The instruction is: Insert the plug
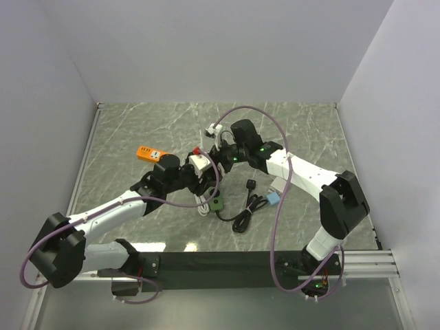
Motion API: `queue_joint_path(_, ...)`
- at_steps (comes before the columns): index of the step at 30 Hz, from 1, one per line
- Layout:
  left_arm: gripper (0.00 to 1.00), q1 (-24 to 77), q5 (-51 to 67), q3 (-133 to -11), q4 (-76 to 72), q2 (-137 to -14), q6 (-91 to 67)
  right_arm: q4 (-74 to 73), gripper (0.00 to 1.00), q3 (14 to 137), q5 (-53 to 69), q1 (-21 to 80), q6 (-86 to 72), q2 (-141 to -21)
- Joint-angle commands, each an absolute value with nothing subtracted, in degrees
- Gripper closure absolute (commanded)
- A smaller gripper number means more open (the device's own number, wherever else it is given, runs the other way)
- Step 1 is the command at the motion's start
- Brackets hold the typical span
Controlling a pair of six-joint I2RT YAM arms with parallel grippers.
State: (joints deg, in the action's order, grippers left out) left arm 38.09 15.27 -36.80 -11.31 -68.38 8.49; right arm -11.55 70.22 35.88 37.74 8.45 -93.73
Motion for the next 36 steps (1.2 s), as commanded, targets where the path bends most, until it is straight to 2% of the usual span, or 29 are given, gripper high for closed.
queue_joint_path(1,1.0,39.9,21.79,-39.29,-17.67,-66.97,11.07,-12.13,0.13,71.8,35.77,37.62,9.41,-95.19)
queue_joint_path(8,1.0,40.52,19.08,-39.9,-17.23,-68.2,11.16,-12.3,0.13,71.81,39.47,36.04,6.94,-93.43)
queue_joint_path(12,1.0,40.69,16.53,-40.78,-17.58,-69.43,10.9,-13.18,0.13,71.54,35.96,36.91,6.68,-93.07)
queue_joint_path(20,1.0,40.6,12.66,-43.67,-15.13,-70.49,9.41,-16.0,0.2,72.86,23.4,39.81,6.68,-94.75)
queue_joint_path(27,1.0,40.34,11.25,-44.21,-14.59,-70.4,8.88,-17.57,0.25,73.47,23.9,40.34,8.43,-96.32)
queue_joint_path(30,1.0,40.25,11.07,-43.77,-15.38,-69.79,8.62,-19.24,0.39,74.7,24.61,40.69,9.31,-97.9)
queue_joint_path(31,1.0,40.08,10.81,-43.33,-15.64,-69.52,8.53,-19.77,0.54,74.97,25.04,40.69,9.49,-98.26)
queue_joint_path(33,1.0,39.99,10.02,-42.89,-16.69,-69.17,8.09,-20.21,0.68,75.58,25.4,40.69,9.58,-99.05)
queue_joint_path(34,1.0,39.99,9.58,-42.46,-17.13,-69.0,7.82,-20.48,0.78,75.76,25.75,40.69,9.75,-99.4)
queue_joint_path(36,0.98,39.9,7.91,-42.01,-17.93,-68.64,7.04,-20.3,0.88,76.02,25.75,40.61,9.49,-99.75)
